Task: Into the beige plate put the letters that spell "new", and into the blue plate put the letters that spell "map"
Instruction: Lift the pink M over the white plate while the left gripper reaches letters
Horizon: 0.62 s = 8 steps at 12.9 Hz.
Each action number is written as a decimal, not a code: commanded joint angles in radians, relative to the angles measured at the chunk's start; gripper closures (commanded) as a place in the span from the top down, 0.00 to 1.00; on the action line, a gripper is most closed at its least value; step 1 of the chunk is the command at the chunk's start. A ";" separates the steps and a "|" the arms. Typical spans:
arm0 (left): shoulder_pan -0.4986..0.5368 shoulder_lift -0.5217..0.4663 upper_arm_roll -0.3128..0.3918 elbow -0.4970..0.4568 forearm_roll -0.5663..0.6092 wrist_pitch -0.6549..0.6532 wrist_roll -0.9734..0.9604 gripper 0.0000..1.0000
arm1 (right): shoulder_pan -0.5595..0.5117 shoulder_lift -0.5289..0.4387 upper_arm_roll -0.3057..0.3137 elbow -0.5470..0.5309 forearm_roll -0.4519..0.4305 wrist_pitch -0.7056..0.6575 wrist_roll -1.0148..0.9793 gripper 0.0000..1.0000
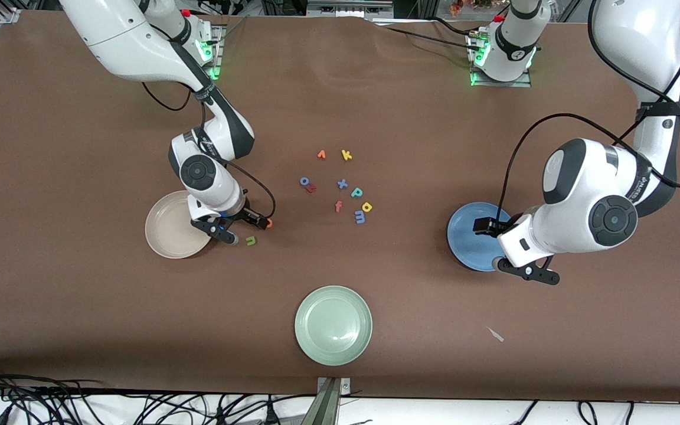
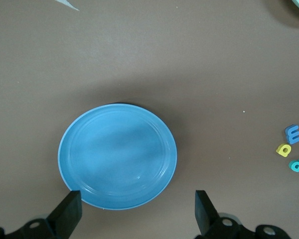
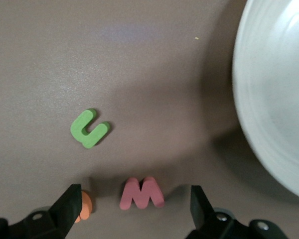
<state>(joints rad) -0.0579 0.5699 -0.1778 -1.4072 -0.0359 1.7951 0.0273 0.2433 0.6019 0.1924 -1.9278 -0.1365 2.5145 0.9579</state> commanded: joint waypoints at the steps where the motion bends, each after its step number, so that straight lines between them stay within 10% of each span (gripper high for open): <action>1: -0.011 0.001 -0.002 0.002 -0.018 -0.006 0.005 1.00 | -0.002 -0.002 0.004 -0.010 -0.034 0.018 0.015 0.96; 8: -0.186 0.071 -0.005 -0.027 -0.022 0.042 -0.347 1.00 | -0.006 -0.004 0.002 -0.039 -0.038 0.040 0.015 0.79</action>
<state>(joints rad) -0.2031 0.6185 -0.1890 -1.4404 -0.0364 1.8026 -0.2212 0.2422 0.6053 0.1920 -1.9390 -0.1549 2.5296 0.9579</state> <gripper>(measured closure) 0.000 0.119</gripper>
